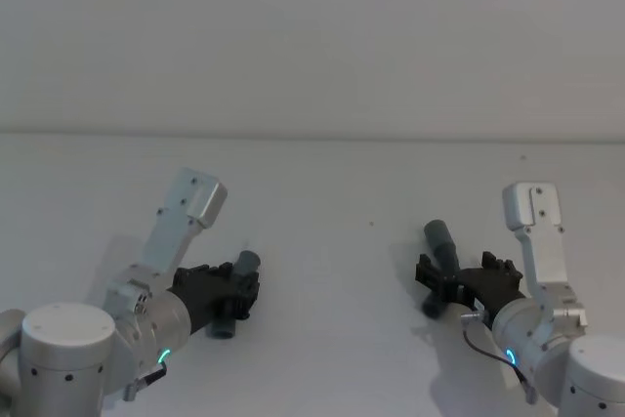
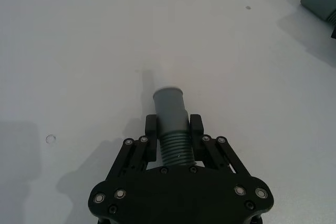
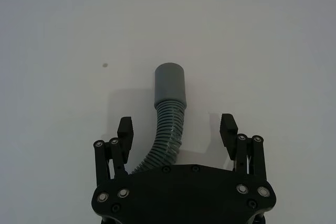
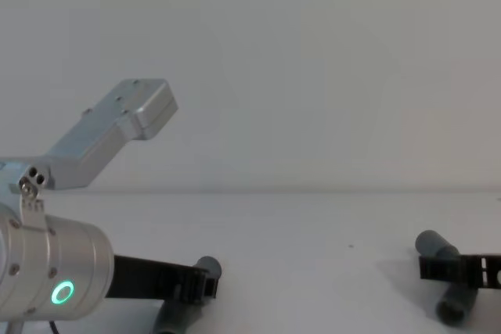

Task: Use both hands to pick up one end of the pipe from the table, align the ends, and insert them.

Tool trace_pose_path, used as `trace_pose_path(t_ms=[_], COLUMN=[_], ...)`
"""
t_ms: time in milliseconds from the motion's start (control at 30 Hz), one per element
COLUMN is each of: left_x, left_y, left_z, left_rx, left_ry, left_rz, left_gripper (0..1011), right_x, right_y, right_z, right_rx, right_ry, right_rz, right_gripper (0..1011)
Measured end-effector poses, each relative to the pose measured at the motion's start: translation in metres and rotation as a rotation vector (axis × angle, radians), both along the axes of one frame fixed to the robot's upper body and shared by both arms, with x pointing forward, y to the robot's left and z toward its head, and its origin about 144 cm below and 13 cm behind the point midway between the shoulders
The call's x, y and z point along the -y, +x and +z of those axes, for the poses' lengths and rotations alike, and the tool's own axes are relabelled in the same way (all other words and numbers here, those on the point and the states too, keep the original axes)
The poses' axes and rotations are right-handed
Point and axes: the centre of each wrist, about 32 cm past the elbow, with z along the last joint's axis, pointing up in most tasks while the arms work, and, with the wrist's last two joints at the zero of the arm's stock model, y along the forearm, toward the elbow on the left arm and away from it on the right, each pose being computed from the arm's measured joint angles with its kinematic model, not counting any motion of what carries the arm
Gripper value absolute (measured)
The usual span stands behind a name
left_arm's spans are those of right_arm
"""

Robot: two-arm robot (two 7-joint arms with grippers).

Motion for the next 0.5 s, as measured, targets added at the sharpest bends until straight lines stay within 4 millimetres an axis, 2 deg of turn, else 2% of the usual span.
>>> trace_pose_path(t_ms=[367, 400, 500], left_x=[0.0000, 0.0000, 0.0000], left_y=[0.0000, 0.0000, 0.0000], left_z=[0.0000, 0.0000, 0.0000], left_rx=[0.000, 0.000, 0.000], left_ry=[0.000, 0.000, 0.000], left_rz=[0.000, 0.000, 0.000], left_gripper=[351, 351, 351], right_x=[0.0002, 0.0003, 0.0003], right_y=[0.0013, 0.0014, 0.0015], right_z=[-0.0016, -0.0017, -0.0020], right_rx=[0.004, 0.005, 0.005], right_ry=[-0.007, -0.008, -0.009], right_rz=[-0.002, -0.002, -0.002], right_gripper=[991, 945, 902])
